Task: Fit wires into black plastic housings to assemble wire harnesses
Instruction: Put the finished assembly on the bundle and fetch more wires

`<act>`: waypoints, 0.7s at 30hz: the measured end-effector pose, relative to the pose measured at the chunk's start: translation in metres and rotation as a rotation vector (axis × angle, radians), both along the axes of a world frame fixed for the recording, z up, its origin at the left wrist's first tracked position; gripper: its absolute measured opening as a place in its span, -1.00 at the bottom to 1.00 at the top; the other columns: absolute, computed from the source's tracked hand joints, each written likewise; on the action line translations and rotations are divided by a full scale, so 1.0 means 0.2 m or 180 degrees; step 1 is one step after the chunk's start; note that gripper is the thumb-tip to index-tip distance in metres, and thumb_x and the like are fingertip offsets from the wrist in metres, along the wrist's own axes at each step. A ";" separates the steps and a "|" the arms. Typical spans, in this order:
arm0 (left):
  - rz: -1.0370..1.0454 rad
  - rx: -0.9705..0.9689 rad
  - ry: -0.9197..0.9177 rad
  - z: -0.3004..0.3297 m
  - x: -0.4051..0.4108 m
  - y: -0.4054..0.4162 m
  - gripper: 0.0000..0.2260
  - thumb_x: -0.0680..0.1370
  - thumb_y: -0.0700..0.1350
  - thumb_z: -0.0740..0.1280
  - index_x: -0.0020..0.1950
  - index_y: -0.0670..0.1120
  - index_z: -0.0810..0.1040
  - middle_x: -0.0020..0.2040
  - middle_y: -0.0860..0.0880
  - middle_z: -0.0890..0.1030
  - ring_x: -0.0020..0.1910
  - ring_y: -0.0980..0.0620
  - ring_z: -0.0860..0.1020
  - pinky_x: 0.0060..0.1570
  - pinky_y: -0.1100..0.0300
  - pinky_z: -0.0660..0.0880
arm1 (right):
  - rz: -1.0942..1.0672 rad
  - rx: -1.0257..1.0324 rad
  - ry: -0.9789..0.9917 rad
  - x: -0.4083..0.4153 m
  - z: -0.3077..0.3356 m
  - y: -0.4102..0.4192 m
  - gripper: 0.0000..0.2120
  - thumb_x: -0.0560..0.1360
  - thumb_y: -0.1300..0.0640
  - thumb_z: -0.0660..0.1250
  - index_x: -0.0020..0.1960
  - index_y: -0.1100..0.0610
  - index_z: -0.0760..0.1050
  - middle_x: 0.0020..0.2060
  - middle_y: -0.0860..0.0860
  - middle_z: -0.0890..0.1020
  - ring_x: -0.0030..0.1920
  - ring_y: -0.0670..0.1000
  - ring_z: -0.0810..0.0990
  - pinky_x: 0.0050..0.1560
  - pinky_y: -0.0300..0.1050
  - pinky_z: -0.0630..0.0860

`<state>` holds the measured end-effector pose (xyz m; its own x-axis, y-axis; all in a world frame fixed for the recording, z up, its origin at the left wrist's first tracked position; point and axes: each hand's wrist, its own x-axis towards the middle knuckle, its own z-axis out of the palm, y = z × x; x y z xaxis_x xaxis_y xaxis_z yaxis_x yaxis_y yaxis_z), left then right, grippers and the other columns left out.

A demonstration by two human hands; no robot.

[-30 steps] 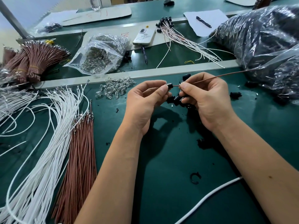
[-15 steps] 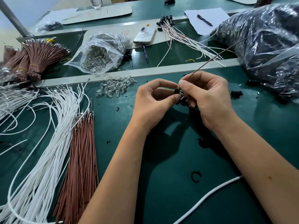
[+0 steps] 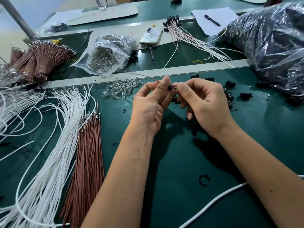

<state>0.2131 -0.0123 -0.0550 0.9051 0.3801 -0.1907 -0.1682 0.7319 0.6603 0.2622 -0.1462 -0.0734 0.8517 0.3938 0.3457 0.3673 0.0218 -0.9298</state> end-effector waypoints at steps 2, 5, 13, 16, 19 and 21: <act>0.0042 0.0211 0.0110 0.00 0.00 0.00 -0.82 0.37 -0.21 0.49 -0.22 -0.15 0.48 -0.29 -0.09 0.66 -0.33 0.03 0.66 -0.24 0.26 0.63 | -0.0099 -0.0178 -0.0174 0.00 0.00 0.00 -0.81 0.60 0.04 0.44 -0.11 0.14 0.65 -0.33 0.07 0.67 -0.38 0.14 0.62 -0.51 -0.12 0.52; -0.0009 0.0493 0.0207 0.00 0.00 0.00 -0.75 0.25 -0.12 0.53 -0.21 -0.11 0.51 -0.26 -0.07 0.66 -0.33 0.06 0.62 -0.24 0.29 0.59 | -0.0179 -0.0245 -0.0246 0.00 0.00 0.00 -0.89 0.58 0.12 0.47 -0.10 0.12 0.65 -0.32 0.00 0.68 -0.35 0.04 0.64 -0.40 -0.21 0.52; -0.0030 0.0727 0.0336 -0.01 0.00 -0.01 -0.76 0.31 -0.11 0.55 -0.30 -0.06 0.48 -0.31 -0.06 0.57 -0.39 0.08 0.54 -0.25 0.29 0.55 | -0.0306 -0.0194 -0.0475 0.00 0.01 0.00 -0.91 0.57 0.21 0.46 -0.11 0.16 0.64 -0.38 -0.12 0.62 -0.44 -0.09 0.55 -0.38 -0.29 0.46; 0.0103 0.0696 0.0337 -0.01 0.01 -0.03 -0.76 0.41 -0.16 0.54 -0.31 -0.07 0.48 -0.30 -0.06 0.58 -0.40 0.09 0.54 -0.26 0.29 0.55 | -0.0394 -0.0247 -0.0594 -0.01 0.01 0.00 -0.90 0.57 0.20 0.47 -0.13 0.15 0.64 -0.38 -0.17 0.62 -0.41 -0.11 0.57 -0.34 -0.31 0.46; 0.0167 0.0651 0.0292 -0.01 0.01 -0.04 -0.76 0.39 -0.14 0.55 -0.29 -0.08 0.48 -0.30 -0.06 0.60 -0.41 0.10 0.54 -0.27 0.29 0.55 | -0.0418 -0.0214 -0.0666 -0.01 0.02 0.00 -0.89 0.56 0.22 0.47 -0.14 0.15 0.64 -0.37 -0.17 0.62 -0.39 -0.11 0.58 -0.31 -0.33 0.46; 0.0163 0.0611 0.0260 0.00 0.01 -0.04 -0.76 0.33 -0.11 0.55 -0.26 -0.08 0.48 -0.30 -0.05 0.62 -0.40 0.10 0.55 -0.26 0.30 0.55 | -0.0409 -0.0173 -0.0662 -0.01 0.02 0.00 -0.89 0.56 0.23 0.47 -0.15 0.17 0.64 -0.38 -0.16 0.62 -0.41 -0.11 0.57 -0.32 -0.33 0.45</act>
<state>0.2147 -0.0204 -0.0557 0.8681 0.4616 -0.1824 -0.1421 0.5833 0.7997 0.2594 -0.1456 -0.0696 0.8087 0.3097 0.5000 0.5474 -0.0854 -0.8325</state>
